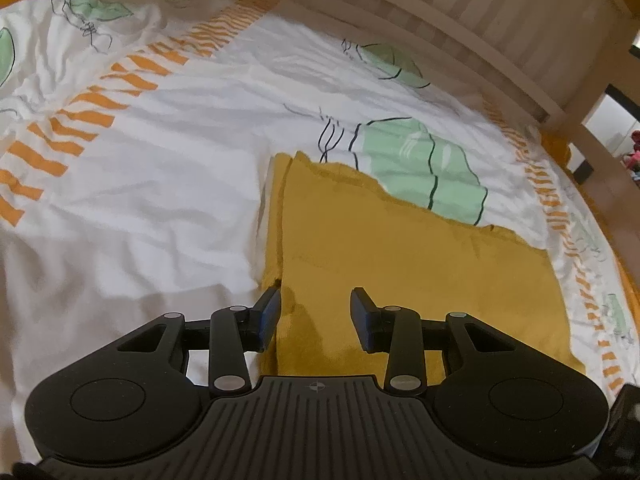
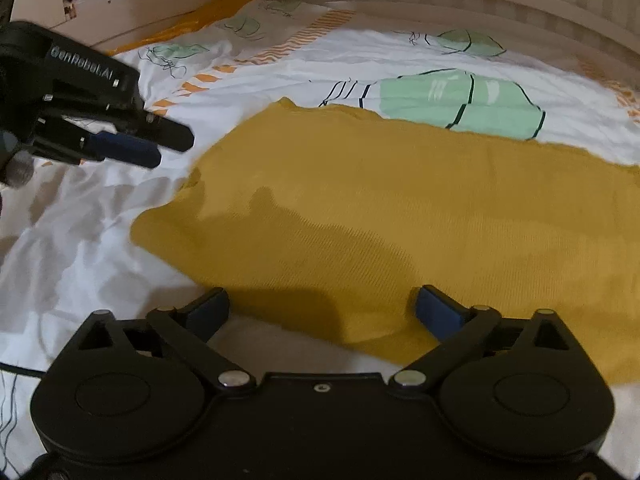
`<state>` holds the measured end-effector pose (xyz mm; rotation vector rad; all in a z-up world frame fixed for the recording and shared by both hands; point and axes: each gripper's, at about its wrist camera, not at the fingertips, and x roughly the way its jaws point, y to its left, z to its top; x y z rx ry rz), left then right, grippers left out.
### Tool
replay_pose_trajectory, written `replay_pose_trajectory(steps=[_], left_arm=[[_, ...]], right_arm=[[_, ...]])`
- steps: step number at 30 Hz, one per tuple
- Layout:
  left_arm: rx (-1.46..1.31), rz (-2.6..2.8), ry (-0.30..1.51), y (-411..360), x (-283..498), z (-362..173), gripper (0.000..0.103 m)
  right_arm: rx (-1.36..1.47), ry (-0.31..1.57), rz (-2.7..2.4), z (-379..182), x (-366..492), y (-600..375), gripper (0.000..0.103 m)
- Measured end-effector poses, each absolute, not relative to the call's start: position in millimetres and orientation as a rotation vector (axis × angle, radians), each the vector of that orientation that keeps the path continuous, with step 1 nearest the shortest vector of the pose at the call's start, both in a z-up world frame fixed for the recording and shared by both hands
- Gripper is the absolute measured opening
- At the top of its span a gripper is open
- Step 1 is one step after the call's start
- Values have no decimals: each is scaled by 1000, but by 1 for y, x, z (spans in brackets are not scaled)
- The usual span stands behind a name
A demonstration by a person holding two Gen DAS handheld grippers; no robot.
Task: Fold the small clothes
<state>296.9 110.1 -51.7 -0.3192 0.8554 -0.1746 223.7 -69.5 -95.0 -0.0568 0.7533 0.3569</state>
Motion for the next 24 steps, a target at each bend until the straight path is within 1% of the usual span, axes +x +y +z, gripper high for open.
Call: replay_pose_trajectory(steps=[6, 12, 24], left_arm=[[-273, -160, 859, 105, 296, -50, 37], [-167, -93, 863, 97, 295, -51, 37], [-76, 11, 860, 92, 291, -45, 37]], right_arm=[[-69, 739, 338, -98, 218, -68, 102], [-76, 722, 331, -102, 212, -67, 103], [-88, 716, 329, -104, 211, -66, 103]])
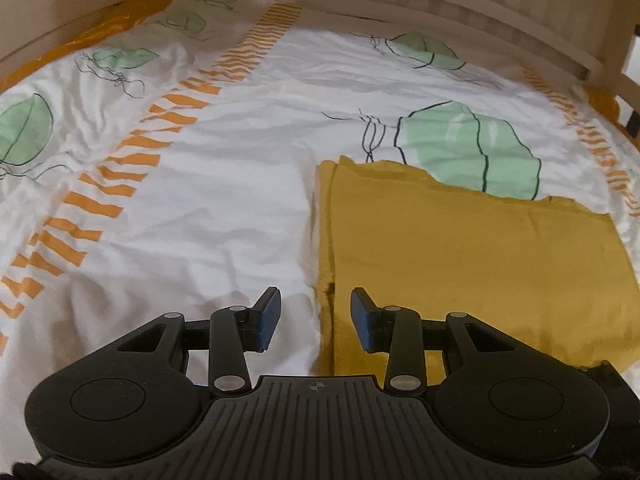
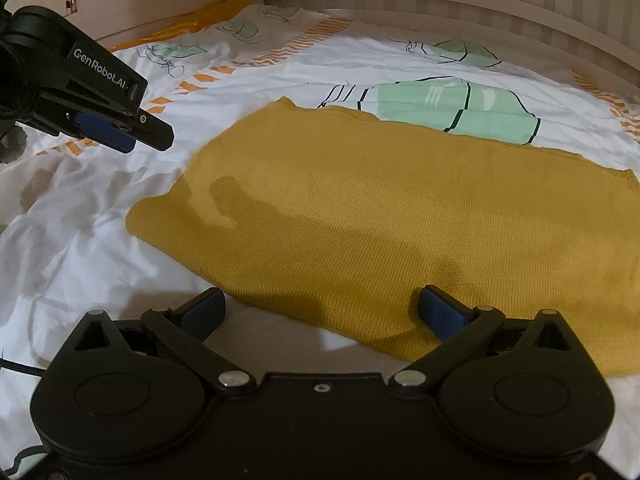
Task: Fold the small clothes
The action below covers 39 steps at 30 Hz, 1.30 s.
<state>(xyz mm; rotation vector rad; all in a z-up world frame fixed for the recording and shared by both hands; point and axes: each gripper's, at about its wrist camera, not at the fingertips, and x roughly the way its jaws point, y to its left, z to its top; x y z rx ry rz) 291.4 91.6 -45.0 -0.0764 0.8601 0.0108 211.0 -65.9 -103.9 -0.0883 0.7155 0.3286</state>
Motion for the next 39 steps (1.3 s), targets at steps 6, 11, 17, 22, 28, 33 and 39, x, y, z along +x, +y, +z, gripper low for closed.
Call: replay_pose_trajectory(steps=[6, 11, 17, 22, 28, 33, 39], left_arm=[[-79, 107, 798, 91, 281, -36, 37], [-89, 61, 827, 92, 285, -35, 37], [-87, 31, 861, 90, 287, -42, 37], [-74, 7, 880, 83, 285, -47, 37], [-70, -18, 901, 79, 285, -52, 37], [-76, -29, 919, 79, 286, -57, 37], [-86, -36, 935, 79, 287, -60, 37]], right_arm=[[-72, 743, 365, -100, 214, -71, 103], [90, 771, 449, -83, 216, -101, 102], [226, 694, 372, -46, 206, -167, 102], [383, 678, 227, -36, 214, -240, 102], [506, 730, 93, -50, 237, -306, 102], [556, 758, 72, -69, 250, -337, 102], [682, 773, 197, -95, 260, -359, 103]])
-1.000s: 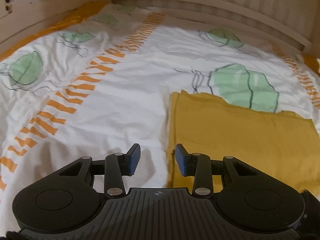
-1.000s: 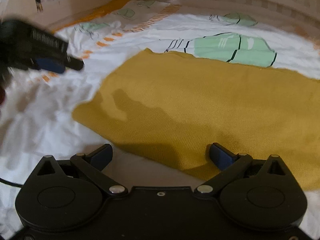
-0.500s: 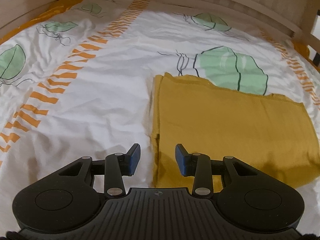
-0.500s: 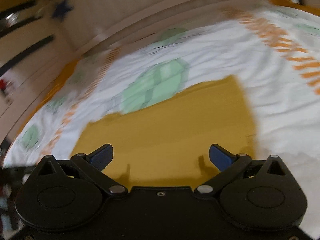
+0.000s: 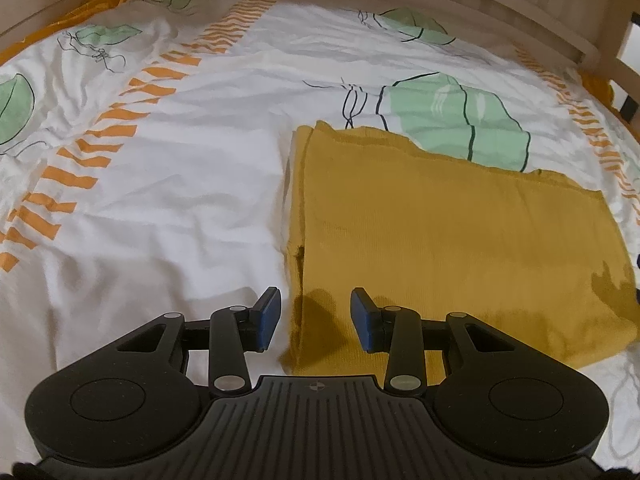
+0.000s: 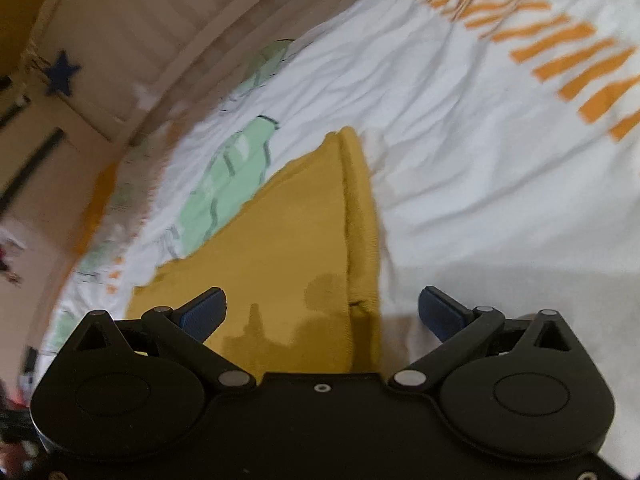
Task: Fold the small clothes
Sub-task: 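Grasp the side edge of the folded sweater with the right tool, then lift the held edge with the right tool and fold it over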
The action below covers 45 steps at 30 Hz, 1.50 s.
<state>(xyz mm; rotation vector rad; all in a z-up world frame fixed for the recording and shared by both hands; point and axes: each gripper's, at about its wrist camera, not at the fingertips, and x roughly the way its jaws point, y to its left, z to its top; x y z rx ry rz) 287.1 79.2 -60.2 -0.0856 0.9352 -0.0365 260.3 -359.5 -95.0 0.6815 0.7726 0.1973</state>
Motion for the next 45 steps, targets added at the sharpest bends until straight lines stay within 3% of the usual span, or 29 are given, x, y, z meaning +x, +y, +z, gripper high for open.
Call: replay_pose_trajectory(steps=[19, 21, 23, 25, 32, 40, 45], left_arm=[[-97, -64, 966, 79, 290, -68, 37], [-98, -61, 967, 79, 291, -68, 37], [-100, -56, 967, 80, 290, -68, 37], [-103, -51, 966, 81, 291, -67, 37], [-119, -37, 953, 90, 292, -59, 37], [-150, -24, 917, 102, 291, -44, 37], [-178, -20, 916, 116, 292, -37, 37]], right_arm=[[739, 755, 421, -104, 306, -365, 103], [722, 764, 430, -103, 309, -360, 94], [735, 787, 440, -105, 313, -359, 56], [755, 820, 424, -110, 316, -356, 34], [656, 824, 366, -78, 314, -325, 28], [555, 819, 428, -20, 327, -258, 28], [521, 851, 469, -12, 339, -205, 27]])
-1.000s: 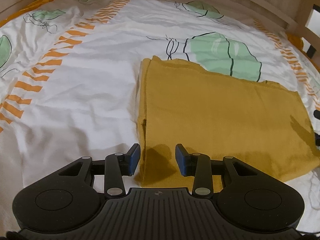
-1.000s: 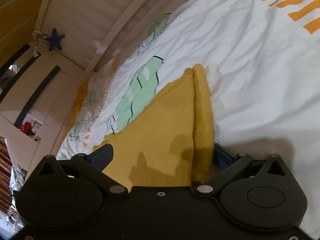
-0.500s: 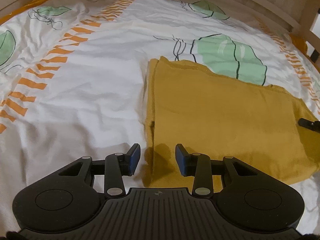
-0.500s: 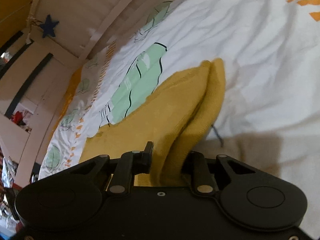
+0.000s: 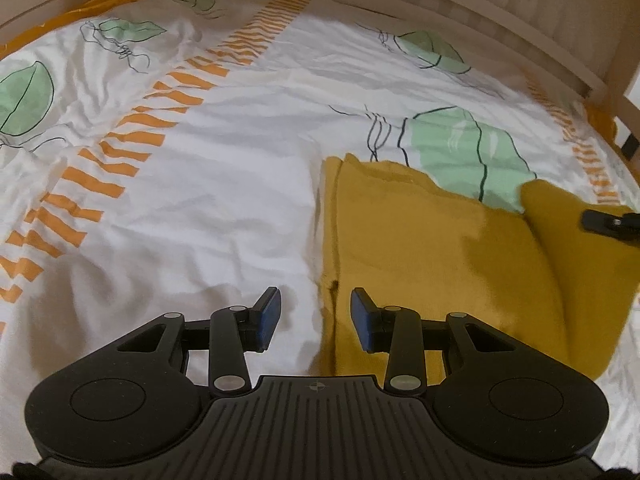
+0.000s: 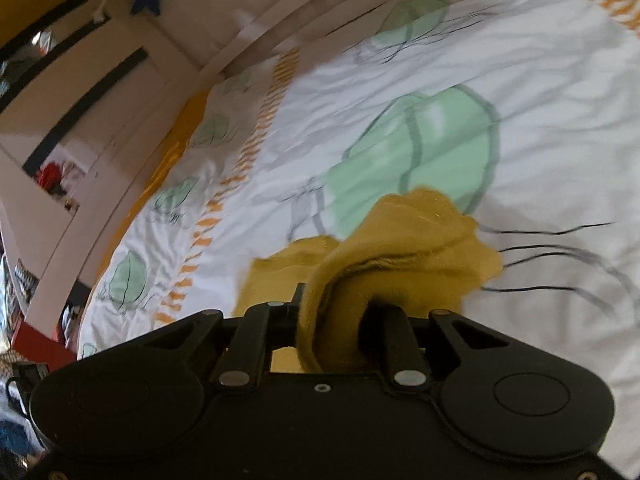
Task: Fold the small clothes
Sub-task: 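Lift the held edge with the right tool and fold it over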
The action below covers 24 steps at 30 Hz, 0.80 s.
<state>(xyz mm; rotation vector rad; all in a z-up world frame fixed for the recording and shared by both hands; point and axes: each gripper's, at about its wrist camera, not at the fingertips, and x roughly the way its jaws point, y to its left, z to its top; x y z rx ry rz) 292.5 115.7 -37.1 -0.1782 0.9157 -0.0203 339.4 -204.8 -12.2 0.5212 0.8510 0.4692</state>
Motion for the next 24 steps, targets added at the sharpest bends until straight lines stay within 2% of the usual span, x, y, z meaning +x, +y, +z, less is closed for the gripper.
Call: replay_pose_trajectory(steps=[7, 19, 21, 24], left_arm=[[-222, 6, 905, 138, 295, -29, 37], [-306, 13, 900, 163, 295, -25, 37], [-315, 18, 901, 166, 295, -25, 37], [-323, 21, 908, 168, 295, -26, 37]], right_arm=[[534, 863, 502, -19, 349, -137, 26], [307, 910, 434, -32, 356, -55, 26], [255, 923, 420, -35, 355, -44, 27], [201, 957, 394, -42, 357, -31, 34]])
